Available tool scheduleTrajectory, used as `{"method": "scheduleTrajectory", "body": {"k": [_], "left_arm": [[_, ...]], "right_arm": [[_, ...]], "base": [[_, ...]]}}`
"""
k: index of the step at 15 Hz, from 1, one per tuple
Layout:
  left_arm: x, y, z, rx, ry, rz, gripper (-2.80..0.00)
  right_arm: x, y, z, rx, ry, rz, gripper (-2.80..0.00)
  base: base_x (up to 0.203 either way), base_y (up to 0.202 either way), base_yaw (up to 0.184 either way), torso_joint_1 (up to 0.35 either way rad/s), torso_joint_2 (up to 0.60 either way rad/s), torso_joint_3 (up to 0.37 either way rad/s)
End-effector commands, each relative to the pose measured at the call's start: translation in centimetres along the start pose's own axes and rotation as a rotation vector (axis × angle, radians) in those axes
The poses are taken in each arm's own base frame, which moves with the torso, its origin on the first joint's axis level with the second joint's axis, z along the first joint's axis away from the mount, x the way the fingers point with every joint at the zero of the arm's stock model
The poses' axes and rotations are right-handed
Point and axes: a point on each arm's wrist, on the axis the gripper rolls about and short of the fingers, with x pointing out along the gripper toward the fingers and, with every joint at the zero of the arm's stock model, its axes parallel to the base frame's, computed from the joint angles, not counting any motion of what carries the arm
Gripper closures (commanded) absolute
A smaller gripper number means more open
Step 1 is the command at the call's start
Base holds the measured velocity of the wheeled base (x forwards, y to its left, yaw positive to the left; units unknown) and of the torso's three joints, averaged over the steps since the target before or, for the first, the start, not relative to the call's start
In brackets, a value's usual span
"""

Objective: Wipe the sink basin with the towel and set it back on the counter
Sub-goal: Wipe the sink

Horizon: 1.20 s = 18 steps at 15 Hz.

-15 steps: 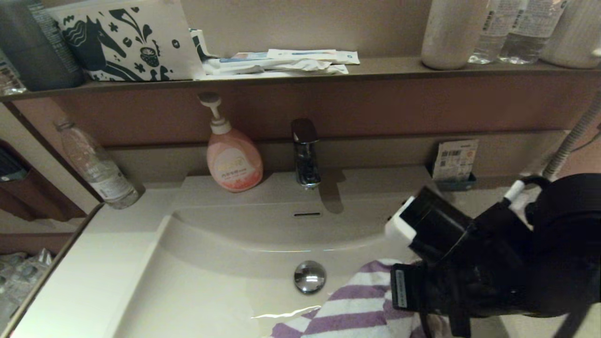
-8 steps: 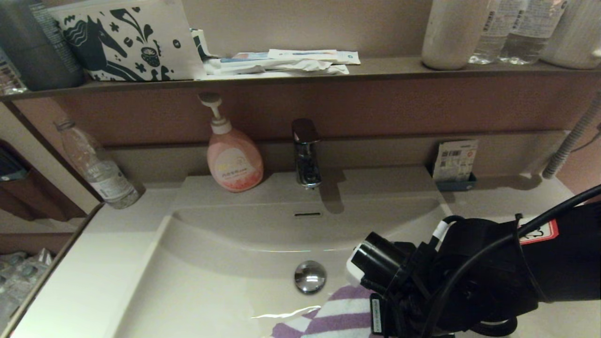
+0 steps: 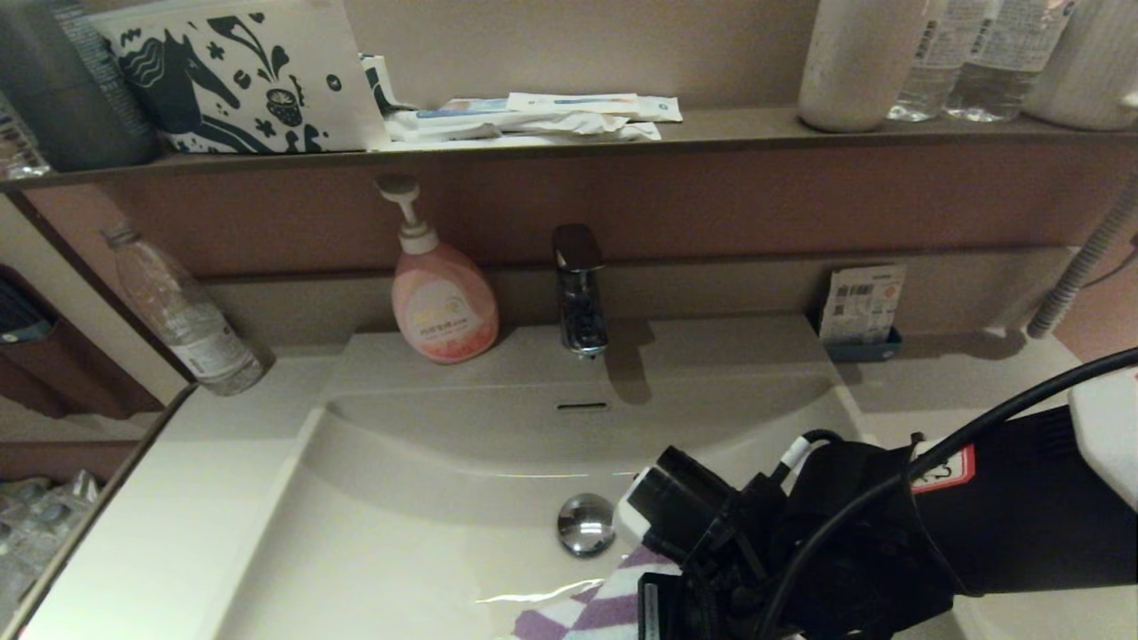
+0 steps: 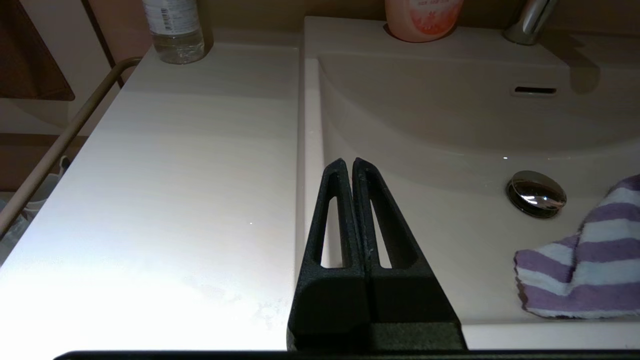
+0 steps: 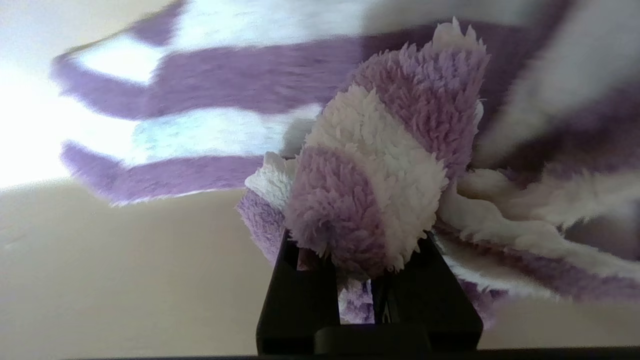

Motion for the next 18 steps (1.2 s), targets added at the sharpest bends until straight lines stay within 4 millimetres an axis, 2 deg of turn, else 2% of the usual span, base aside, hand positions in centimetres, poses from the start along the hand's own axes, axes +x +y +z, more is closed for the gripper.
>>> {"method": "scheduleTrajectory", "body": {"k": [1, 8, 11, 16, 18], "left_arm": [[0.0, 0.0, 0.0, -0.001, 0.0, 0.0, 0.0], [0.0, 0.0, 0.0, -0.001, 0.0, 0.0, 0.0], [0.0, 0.0, 0.0, -0.001, 0.0, 0.0, 0.0], [0.0, 0.0, 0.0, -0.001, 0.0, 0.0, 0.0], [0.0, 0.0, 0.0, -0.001, 0.0, 0.0, 0.0]], "right_arm": [[1.0, 0.7, 0.0, -0.008, 0.007, 0.045, 0.0], [3.8, 6.2, -0.9, -0.163, 0.014, 0.221, 0.0], [5.1, 8.8, -0.4, -0.187, 0.008, 0.28, 0.0], [7.2, 11.9, 0.5, -0.271, -0.045, 0.352, 0.0], [7.9, 13.0, 1.0, -0.3, -0.111, 0.43, 0.0]], "base": [[0.0, 0.0, 0.0, 0.0, 0.0, 0.0], [0.0, 0.0, 0.0, 0.0, 0.0, 0.0], [0.0, 0.0, 0.0, 0.0, 0.0, 0.0], [0.0, 0.0, 0.0, 0.0, 0.0, 0.0], [0.0, 0.0, 0.0, 0.0, 0.0, 0.0]]}}
